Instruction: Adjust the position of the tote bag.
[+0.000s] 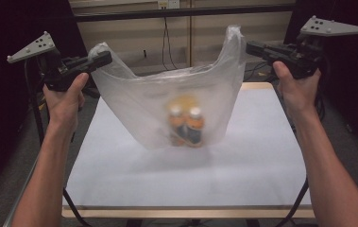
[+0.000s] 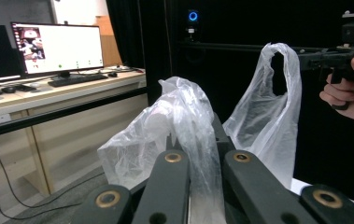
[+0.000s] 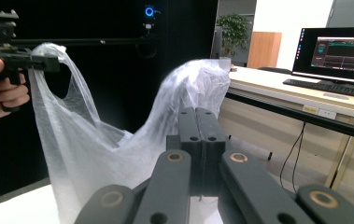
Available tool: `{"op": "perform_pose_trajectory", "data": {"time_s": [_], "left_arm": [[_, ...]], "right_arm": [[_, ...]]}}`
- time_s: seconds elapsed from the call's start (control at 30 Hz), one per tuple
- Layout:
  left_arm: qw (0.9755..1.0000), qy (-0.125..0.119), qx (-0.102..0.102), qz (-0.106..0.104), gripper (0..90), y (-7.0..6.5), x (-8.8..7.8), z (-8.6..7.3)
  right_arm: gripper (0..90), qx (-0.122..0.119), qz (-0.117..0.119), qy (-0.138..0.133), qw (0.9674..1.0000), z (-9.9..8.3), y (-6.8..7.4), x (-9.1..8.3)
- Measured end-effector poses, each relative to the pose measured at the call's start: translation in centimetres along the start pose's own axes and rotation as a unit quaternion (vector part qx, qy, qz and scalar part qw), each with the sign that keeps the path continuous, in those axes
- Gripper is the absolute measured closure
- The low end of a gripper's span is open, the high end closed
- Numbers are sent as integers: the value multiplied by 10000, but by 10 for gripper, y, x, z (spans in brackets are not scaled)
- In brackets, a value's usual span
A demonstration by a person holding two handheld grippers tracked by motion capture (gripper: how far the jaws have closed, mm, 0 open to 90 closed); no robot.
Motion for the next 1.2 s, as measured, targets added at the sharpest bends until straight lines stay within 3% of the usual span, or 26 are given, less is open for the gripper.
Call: {"op": "perform_pose_trajectory", "data": {"time_s": [0.23,0.4,0.53,0.6,0.67,0.87,0.93,1.07,1.1,1.2], "left_arm": [[9999,-8,90,-109,895,-9,4,2],[9999,19,102,-135,817,-11,6,1],[9999,70,82,-131,708,-13,8,-2],[9998,142,143,-76,648,-12,9,-3],[9999,107,76,-97,613,-12,9,-3],[9999,118,63,-94,603,-10,9,-6],[9998,148,59,-83,605,-7,9,-8],[9998,194,5,-20,613,-2,7,-14],[9998,217,12,-6,613,-1,6,-16],[9997,242,-74,53,615,3,4,-24]], "right_arm": [[900,31,128,48,9999,-9,1,-2],[732,-39,222,-10,9997,-3,8,1],[548,0,194,141,9997,0,6,8],[454,49,224,245,9994,0,4,14],[391,113,86,484,9987,-2,-5,30],[339,220,154,660,9975,-3,-14,61],[363,307,281,623,9972,-1,-15,70],[836,129,494,669,9965,1,-5,81],[885,64,498,671,9965,1,-2,81],[900,-17,601,634,9962,3,8,76]]}}
Point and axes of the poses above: each handheld gripper's, and its own axes: x roughly forward along the jaws, z roughly out of its top, y roughly to its left, the point moved 10 cm from there along x, roughly forward along the jaws, and after that the axes turned 15 degrees about y, right-handed, at the moved point
